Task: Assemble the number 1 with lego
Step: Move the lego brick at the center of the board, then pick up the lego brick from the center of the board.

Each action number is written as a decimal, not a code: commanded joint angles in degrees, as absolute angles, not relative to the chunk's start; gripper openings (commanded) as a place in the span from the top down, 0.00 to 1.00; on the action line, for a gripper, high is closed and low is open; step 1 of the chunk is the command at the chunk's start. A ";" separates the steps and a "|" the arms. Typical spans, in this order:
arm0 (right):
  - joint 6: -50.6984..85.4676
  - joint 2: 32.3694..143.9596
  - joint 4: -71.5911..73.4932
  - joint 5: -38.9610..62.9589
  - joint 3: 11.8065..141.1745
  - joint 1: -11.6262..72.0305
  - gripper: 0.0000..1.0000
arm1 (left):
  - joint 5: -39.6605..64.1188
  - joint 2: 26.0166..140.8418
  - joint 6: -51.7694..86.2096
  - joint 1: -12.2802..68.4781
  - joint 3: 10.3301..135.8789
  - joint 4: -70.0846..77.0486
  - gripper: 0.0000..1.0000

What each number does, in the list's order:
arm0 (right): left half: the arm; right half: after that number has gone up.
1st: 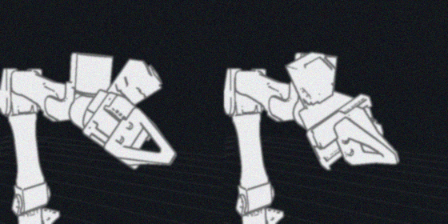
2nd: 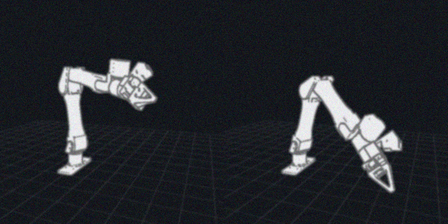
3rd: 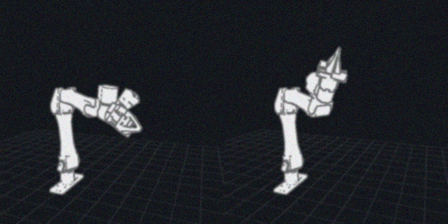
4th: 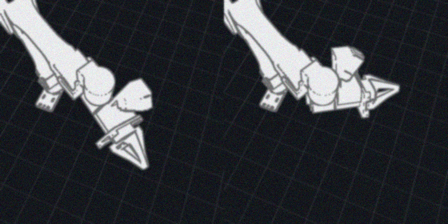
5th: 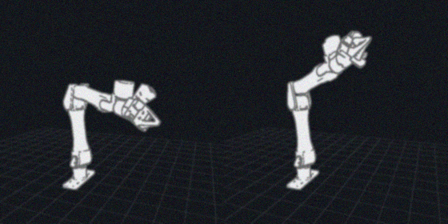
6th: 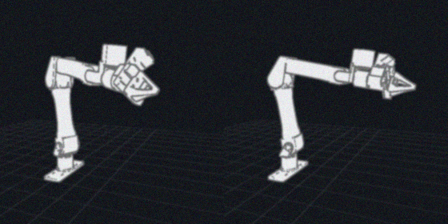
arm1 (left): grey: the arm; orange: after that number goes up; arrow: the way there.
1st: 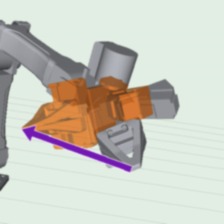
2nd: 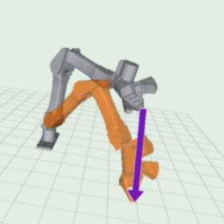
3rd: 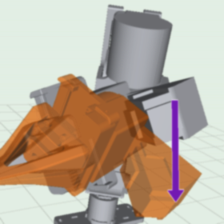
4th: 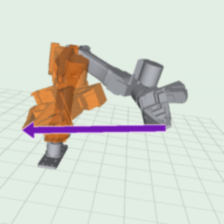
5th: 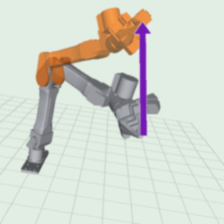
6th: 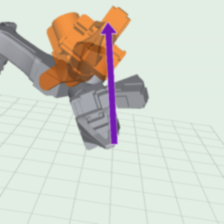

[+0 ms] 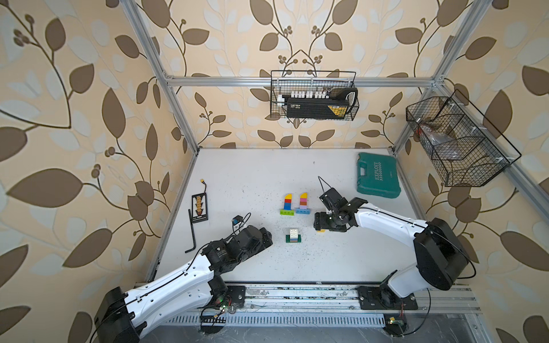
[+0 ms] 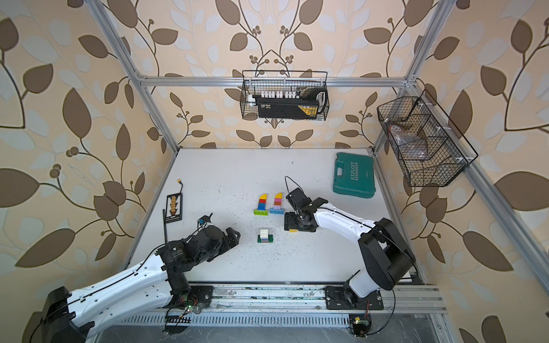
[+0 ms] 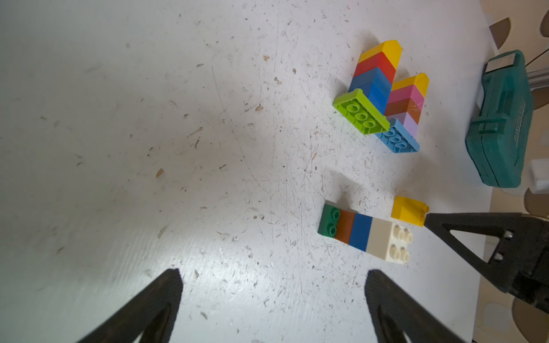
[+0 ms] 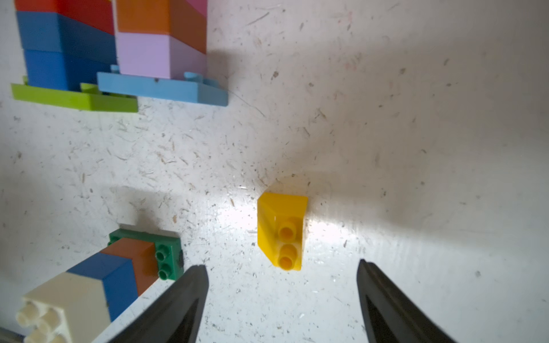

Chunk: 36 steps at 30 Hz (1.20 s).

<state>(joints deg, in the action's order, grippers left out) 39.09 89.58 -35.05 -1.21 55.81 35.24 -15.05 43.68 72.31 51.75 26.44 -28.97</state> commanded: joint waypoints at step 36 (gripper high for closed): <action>47.94 102.04 -43.60 -9.49 64.84 38.03 0.76 | -17.49 35.15 71.02 51.65 22.06 -26.06 0.01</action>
